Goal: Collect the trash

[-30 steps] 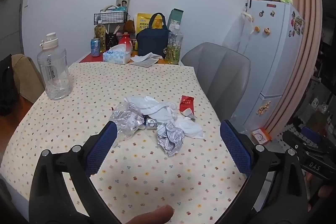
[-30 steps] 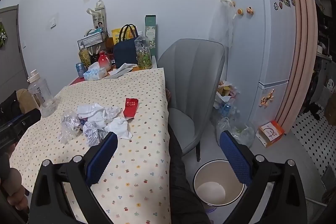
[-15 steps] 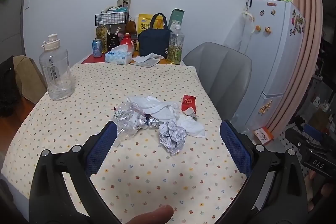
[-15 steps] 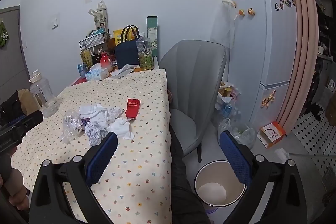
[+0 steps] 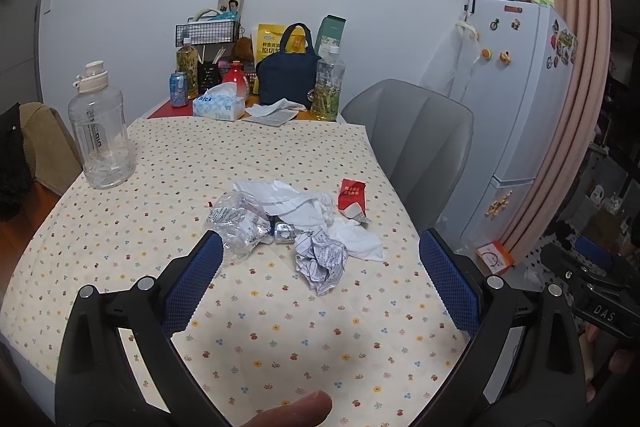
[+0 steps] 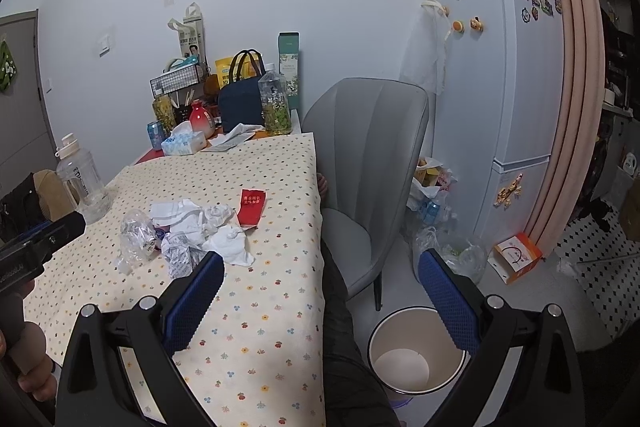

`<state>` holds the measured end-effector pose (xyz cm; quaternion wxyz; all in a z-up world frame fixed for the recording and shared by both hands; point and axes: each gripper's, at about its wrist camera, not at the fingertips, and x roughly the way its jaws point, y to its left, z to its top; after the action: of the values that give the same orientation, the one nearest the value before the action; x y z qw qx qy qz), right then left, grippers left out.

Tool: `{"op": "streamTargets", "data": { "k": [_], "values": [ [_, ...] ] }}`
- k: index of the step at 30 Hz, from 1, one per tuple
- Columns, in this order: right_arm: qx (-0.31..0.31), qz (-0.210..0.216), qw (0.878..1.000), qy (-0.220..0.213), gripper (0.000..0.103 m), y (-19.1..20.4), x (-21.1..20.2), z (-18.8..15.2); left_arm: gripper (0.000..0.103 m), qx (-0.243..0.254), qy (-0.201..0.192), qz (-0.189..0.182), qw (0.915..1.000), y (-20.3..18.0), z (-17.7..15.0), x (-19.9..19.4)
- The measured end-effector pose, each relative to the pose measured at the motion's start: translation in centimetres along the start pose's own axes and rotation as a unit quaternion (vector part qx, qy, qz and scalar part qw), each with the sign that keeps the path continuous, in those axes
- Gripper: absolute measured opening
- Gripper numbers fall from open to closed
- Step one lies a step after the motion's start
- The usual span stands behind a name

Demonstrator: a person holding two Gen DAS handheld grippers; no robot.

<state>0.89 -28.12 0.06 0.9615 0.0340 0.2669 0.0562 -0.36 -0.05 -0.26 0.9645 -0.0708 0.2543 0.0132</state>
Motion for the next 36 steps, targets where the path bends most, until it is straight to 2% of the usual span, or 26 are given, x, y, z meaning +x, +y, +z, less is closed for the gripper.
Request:
{"op": "streamTargets", "data": {
  "k": [36],
  "values": [
    [-0.002, 0.005, 1.0, 0.001, 0.095, 0.61, 0.38, 0.08, 0.097, 0.004, 0.001, 0.008, 1.0, 0.29, 0.2, -0.19]
  ]
}}
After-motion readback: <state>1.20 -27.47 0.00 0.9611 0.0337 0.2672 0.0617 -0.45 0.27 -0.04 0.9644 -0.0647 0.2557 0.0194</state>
